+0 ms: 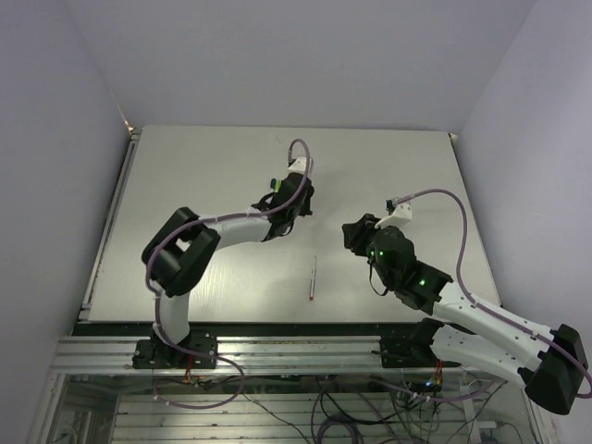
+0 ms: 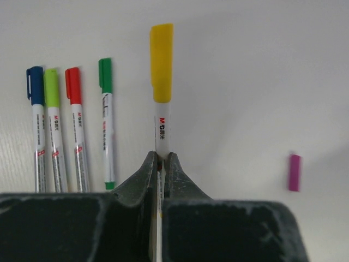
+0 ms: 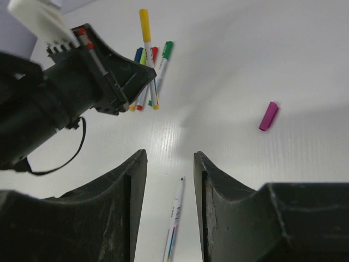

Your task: Insert the pens into the pen caps

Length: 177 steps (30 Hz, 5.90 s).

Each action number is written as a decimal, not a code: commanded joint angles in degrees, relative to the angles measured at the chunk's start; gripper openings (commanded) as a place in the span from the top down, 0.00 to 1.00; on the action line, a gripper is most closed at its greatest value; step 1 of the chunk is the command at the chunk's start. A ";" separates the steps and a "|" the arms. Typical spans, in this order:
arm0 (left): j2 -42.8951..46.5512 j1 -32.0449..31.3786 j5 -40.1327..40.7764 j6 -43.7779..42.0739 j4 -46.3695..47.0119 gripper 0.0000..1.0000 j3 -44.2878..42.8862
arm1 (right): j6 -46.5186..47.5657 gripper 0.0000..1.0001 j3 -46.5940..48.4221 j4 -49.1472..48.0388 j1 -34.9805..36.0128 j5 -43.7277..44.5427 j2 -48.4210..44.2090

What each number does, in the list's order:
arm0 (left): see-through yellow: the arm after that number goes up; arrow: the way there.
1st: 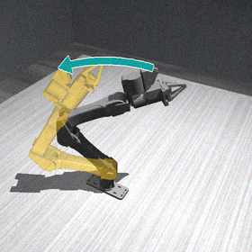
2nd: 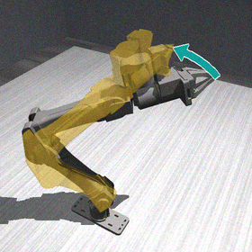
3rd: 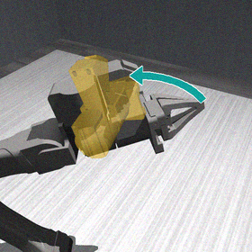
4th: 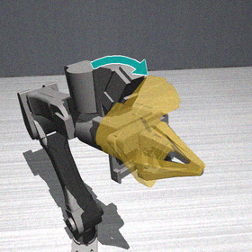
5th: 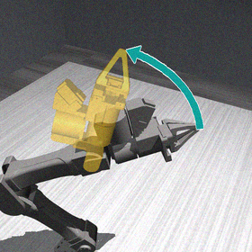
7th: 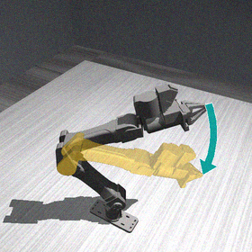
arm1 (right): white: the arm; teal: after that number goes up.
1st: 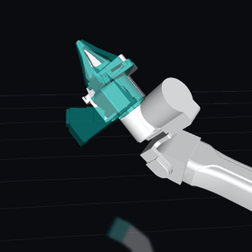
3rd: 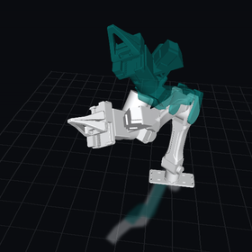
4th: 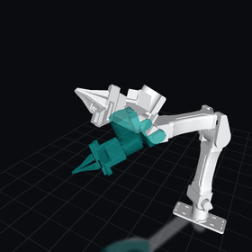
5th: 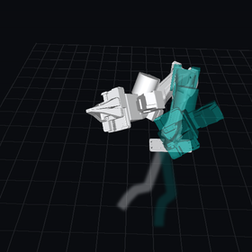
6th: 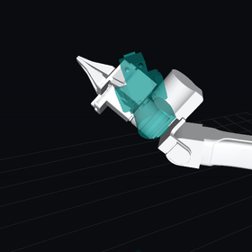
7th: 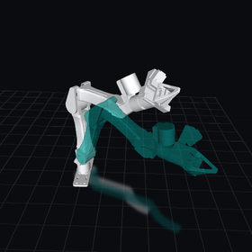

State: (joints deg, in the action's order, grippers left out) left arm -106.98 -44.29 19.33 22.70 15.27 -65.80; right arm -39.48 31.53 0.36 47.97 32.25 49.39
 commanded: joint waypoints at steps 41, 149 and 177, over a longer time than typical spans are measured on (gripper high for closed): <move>-15.04 4.66 0.02 -4.40 -19.14 0.53 -23.08 | 0.67 0.62 0.95 -0.79 0.04 1.18 4.32; 23.93 -11.42 -4.74 8.23 -27.83 0.93 17.59 | 0.54 0.62 20.79 10.59 -21.57 -7.61 46.30; 21.82 -10.30 -6.95 8.15 -25.98 0.93 17.64 | -1.46 0.71 20.95 13.13 -22.56 -8.12 53.86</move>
State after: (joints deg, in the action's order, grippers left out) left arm -85.03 -54.94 13.72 30.89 -12.73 -48.18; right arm -38.98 55.05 10.85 25.74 24.77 101.51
